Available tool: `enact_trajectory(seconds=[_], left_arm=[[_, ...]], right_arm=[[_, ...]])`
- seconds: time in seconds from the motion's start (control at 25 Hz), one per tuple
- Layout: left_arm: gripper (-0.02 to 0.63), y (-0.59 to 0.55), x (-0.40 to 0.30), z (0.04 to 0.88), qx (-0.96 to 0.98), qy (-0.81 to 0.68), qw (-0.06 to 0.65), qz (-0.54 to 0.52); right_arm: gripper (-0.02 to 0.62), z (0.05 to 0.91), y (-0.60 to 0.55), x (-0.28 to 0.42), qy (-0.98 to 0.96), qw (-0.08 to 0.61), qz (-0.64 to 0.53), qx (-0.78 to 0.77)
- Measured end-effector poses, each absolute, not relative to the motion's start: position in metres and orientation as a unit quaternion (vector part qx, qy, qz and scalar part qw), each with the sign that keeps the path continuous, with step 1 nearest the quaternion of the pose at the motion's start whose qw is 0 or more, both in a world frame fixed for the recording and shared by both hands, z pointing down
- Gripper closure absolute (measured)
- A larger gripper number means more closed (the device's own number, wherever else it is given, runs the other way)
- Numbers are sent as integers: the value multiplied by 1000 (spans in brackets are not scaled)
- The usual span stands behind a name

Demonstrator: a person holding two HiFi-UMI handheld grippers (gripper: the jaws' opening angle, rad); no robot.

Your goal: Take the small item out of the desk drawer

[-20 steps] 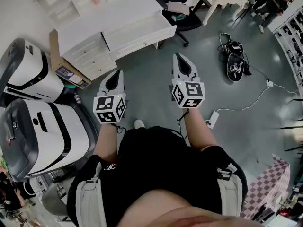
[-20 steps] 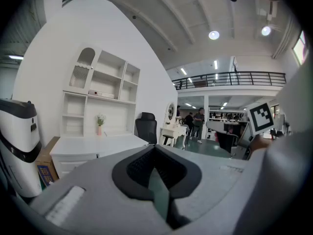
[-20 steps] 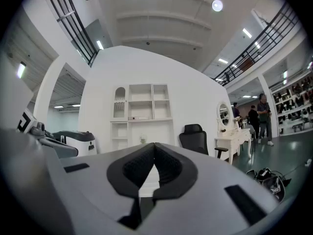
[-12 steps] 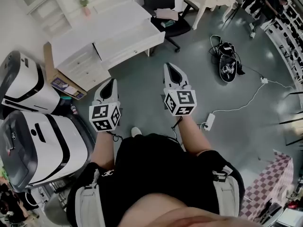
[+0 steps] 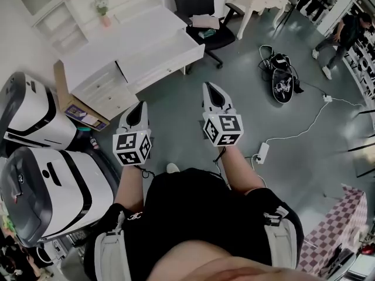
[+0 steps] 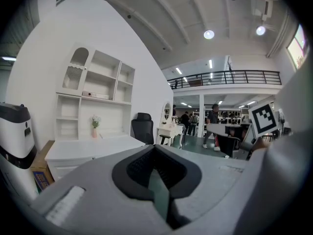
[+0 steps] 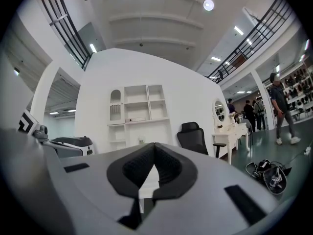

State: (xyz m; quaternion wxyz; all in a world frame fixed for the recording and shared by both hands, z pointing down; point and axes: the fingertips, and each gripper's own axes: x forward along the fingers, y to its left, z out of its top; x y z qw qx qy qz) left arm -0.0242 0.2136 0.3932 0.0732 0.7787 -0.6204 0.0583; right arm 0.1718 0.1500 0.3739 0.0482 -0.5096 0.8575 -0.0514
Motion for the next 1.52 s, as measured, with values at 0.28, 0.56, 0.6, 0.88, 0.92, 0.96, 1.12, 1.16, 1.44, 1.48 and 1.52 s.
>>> enact_trajectory(seconds=[0.28,0.56,0.6,0.88,0.92,0.96,1.12,1.16,1.44,1.48,1.52], left_arm=[[594,190,-51,394,792,-606,67,47],[594,179,-68,404,797,-598,75,43],[592,177,-71,404,796,-599,75,42],[592,141,-88,405,793,-604,68,46],[592,134,-91,406,792,-605,68,48],[594,127,-93,407,791,-605,68,50],[594,91,-100,409,792,-604,63,62],[594,79,-102,410,791,-605,61,64],[594,-12,-117,407,780,-620,56,70],[593,-27,-117,405,778,-622,56,71],[594,-42,-118,403,777,-623,56,72]], right_arm=[[600,377,134,135,855,40,-41,-516],[598,380,124,110,856,33,-36,-514],[598,380,122,107,856,33,-34,-515],[598,382,84,92,858,49,-37,-510],[598,382,77,89,859,53,-39,-508],[600,383,69,85,860,55,-40,-506],[599,389,29,72,863,55,-45,-500],[598,391,16,70,863,55,-47,-500],[599,398,-83,59,868,51,-54,-491],[598,397,-99,57,869,49,-56,-489],[598,396,-115,56,871,47,-57,-486]])
